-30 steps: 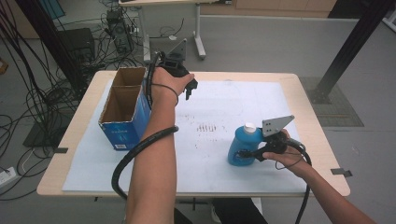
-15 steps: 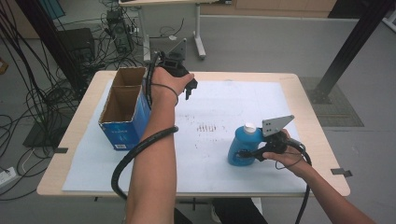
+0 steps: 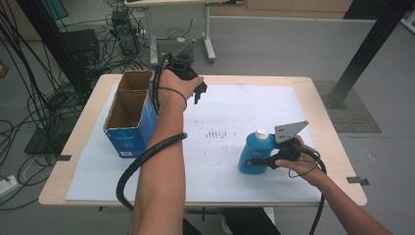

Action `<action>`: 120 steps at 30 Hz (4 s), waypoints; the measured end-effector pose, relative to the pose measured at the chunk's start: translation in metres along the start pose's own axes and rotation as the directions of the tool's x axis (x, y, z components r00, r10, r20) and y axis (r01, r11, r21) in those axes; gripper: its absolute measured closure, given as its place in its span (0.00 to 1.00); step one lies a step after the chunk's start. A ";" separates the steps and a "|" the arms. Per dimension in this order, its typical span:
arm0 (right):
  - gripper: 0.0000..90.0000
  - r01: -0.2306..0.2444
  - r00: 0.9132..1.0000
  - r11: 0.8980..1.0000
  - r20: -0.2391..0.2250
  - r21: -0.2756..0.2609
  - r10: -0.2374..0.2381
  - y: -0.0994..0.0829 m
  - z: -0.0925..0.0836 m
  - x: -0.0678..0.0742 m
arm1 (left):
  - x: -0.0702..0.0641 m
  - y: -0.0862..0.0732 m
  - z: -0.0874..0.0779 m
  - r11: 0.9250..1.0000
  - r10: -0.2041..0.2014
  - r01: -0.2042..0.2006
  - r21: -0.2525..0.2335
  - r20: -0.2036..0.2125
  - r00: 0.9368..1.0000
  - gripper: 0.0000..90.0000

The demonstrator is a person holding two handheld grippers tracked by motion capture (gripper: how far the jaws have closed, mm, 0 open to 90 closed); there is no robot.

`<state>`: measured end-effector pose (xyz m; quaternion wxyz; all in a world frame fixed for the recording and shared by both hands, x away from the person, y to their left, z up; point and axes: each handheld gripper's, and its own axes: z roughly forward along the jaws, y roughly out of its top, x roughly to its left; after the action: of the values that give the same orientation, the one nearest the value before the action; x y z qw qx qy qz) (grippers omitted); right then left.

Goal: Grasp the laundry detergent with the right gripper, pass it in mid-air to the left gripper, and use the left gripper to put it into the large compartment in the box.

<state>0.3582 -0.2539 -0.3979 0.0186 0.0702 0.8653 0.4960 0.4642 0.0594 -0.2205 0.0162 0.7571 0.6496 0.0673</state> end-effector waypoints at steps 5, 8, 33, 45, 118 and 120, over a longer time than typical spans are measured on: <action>0.45 -0.001 1.000 1.000 0.001 0.000 0.001 0.000 0.000 0.000 | 0.000 0.000 0.001 1.000 0.003 -0.003 0.000 0.004 1.000 0.08; 0.46 -0.001 1.000 1.000 0.000 0.001 0.001 0.000 0.000 0.000 | 0.000 0.000 0.001 1.000 0.002 -0.002 -0.001 0.005 1.000 0.08; 0.46 0.002 1.000 1.000 -0.003 0.001 -0.002 0.000 0.000 0.000 | -0.001 0.002 -0.001 1.000 0.007 -0.007 0.000 0.002 1.000 0.08; 0.47 0.000 1.000 1.000 -0.004 0.003 0.000 0.000 0.000 -0.001 | -0.006 0.001 -0.001 1.000 0.022 -0.022 -0.004 0.000 1.000 0.08; 0.48 -0.090 0.995 0.993 -0.043 0.082 0.094 0.169 0.032 -0.054 | 0.017 -0.026 -0.126 0.785 0.611 -0.606 -0.128 0.002 0.792 0.07; 0.48 -0.083 0.995 0.993 -0.051 0.087 0.088 0.175 0.038 -0.057 | 0.018 -0.027 -0.129 0.773 0.626 -0.619 -0.137 0.011 0.779 0.07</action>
<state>0.4368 -0.1425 -0.2687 -0.0294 0.0942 0.8819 0.4610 0.4241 0.0731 -0.0944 0.0590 0.9284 0.3561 0.0884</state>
